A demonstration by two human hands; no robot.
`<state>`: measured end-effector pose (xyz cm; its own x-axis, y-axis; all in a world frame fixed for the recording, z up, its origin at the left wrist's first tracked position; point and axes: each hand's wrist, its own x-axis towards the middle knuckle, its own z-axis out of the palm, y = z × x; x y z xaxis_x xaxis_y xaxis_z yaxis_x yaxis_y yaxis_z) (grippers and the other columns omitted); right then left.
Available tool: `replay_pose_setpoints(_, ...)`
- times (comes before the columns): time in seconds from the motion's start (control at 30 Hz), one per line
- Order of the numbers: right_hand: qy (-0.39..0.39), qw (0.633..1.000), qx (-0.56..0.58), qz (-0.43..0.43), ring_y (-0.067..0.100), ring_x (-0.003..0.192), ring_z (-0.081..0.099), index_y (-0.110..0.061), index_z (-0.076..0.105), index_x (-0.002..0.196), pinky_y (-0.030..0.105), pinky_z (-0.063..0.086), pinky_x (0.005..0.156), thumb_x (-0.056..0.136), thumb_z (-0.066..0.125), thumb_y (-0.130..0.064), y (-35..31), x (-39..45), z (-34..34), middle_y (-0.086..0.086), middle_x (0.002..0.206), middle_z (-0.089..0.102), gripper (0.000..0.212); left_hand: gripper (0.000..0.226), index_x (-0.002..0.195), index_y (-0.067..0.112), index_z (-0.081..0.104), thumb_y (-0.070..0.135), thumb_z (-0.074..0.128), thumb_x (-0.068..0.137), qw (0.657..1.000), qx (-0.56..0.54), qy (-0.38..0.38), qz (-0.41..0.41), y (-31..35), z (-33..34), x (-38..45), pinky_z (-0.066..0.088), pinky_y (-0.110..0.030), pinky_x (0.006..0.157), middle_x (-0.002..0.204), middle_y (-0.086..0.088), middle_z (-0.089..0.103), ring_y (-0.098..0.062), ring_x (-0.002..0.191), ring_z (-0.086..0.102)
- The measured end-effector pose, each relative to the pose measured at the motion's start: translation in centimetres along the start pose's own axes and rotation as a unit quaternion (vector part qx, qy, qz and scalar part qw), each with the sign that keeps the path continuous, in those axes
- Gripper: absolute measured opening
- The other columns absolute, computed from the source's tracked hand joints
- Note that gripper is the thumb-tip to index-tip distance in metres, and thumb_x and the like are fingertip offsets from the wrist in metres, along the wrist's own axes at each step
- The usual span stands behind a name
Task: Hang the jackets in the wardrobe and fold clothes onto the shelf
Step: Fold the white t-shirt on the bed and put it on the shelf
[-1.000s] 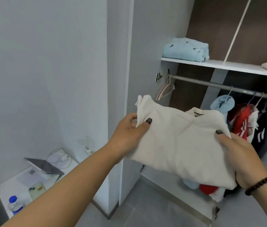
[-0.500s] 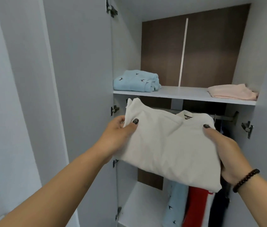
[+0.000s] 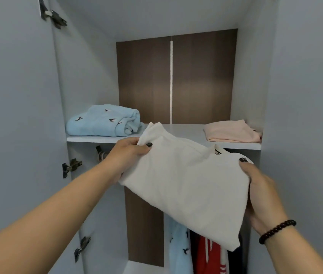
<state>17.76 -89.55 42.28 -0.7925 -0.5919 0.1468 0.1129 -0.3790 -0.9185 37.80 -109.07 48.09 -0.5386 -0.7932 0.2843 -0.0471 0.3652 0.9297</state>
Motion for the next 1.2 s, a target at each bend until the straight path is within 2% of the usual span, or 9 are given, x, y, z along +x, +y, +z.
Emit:
replay_pose_setpoints(0.1,0.033,0.998,0.024,-0.037,0.023,0.077,0.06,-0.012,0.07,0.08,0.037,0.042,0.072,0.081,0.063,-0.031,-0.2,2.9,0.9,0.011,0.086,0.068,0.02,0.013,0.081,0.034,0.076,0.024,0.069,0.082,0.999,0.01,-0.027,0.031,0.7,1.1,6.1,0.05,-0.027,0.061,0.085,0.005,0.076,-0.013,0.071,0.073)
replay_pose_setpoints(0.3,0.098,0.991,-0.004,-0.091,0.012,0.051,0.054,-0.01,0.064,0.09,0.023,0.041,0.043,0.083,0.061,-0.023,-1.8,10.4,2.5,0.004,0.068,0.059,0.016,0.013,0.089,0.027,0.077,0.023,0.069,0.08,0.99,0.039,-0.1,0.094,3.4,3.1,19.1,0.05,-0.03,0.069,0.09,0.003,0.076,-0.02,0.082,0.072)
replay_pose_setpoints(0.4,0.121,0.982,-0.035,-0.143,0.017,0.064,0.059,-0.009,0.065,0.088,0.028,0.047,0.05,0.085,0.059,-0.019,-3.4,14.1,3.4,0.004,0.073,0.064,0.013,0.014,0.087,0.026,0.076,0.017,0.067,0.083,0.976,0.092,-0.141,0.141,5.3,4.7,25.3,0.053,-0.03,0.073,0.09,0.002,0.076,-0.019,0.082,0.072)
replay_pose_setpoints(0.6,0.156,0.967,-0.086,-0.18,0.016,0.057,0.063,-0.004,0.061,0.093,0.03,0.056,0.051,0.088,0.06,-0.016,-6.2,19.0,3.9,0.008,0.073,0.065,0.013,0.016,0.09,0.031,0.07,0.02,0.06,0.091,0.926,0.209,-0.185,0.254,9.3,10.4,36.0,0.049,-0.037,0.083,0.099,0.006,0.069,-0.018,0.093,0.063)
replay_pose_setpoints(0.67,0.172,0.965,-0.091,-0.176,0.017,0.06,0.065,-0.001,0.06,0.098,0.037,0.06,0.06,0.089,0.06,-0.015,-6.4,20.2,3.8,0.008,0.075,0.066,0.017,0.015,0.095,0.025,0.07,0.02,0.056,0.093,0.907,0.242,-0.181,0.294,10.0,13.4,38.7,0.045,-0.032,0.079,0.103,0.003,0.067,-0.019,0.096,0.06)
replay_pose_setpoints(0.73,0.202,0.956,-0.107,-0.184,0.014,0.053,0.063,-0.002,0.058,0.101,0.033,0.057,0.055,0.091,0.057,-0.014,-6.2,21.0,3.6,0.007,0.075,0.063,0.016,0.019,0.102,0.015,0.069,0.02,0.052,0.095,0.883,0.286,-0.171,0.329,10.1,16.8,40.5,0.041,-0.03,0.071,0.104,-0.001,0.066,-0.021,0.095,0.057)
replay_pose_setpoints(0.93,0.307,0.87,-0.313,-0.226,0.031,0.073,0.069,-0.021,0.052,0.095,0.048,0.058,0.068,0.092,0.051,-0.023,-4.0,22.2,2.4,0.01,0.087,0.069,0.003,0.021,0.1,0.009,0.064,0.017,0.044,0.097,0.823,0.387,-0.225,0.349,7.8,25.2,42.5,0.044,-0.036,0.084,0.111,-0.006,0.064,-0.028,0.102,0.056)
replay_pose_setpoints(1.07,0.319,0.855,-0.339,-0.228,0.031,0.075,0.068,-0.021,0.051,0.093,0.048,0.057,0.073,0.091,0.052,-0.024,-3.4,22.3,2.0,0.012,0.08,0.071,0.003,0.027,0.11,0.01,0.066,0.02,0.045,0.098,0.828,0.379,-0.225,0.348,7.5,26.8,43.2,0.046,-0.037,0.088,0.114,-0.008,0.065,-0.029,0.105,0.057)
replay_pose_setpoints(1.2,0.321,0.862,-0.316,-0.234,0.022,0.06,0.069,-0.02,0.052,0.09,0.038,0.059,0.059,0.093,0.05,-0.02,-3.8,22.6,2.4,0.011,0.078,0.071,0.004,0.021,0.101,0.014,0.065,0.024,0.047,0.098,0.853,0.349,-0.181,0.344,7.2,27.1,44.0,0.045,-0.033,0.079,0.114,-0.009,0.065,-0.028,0.097,0.057)
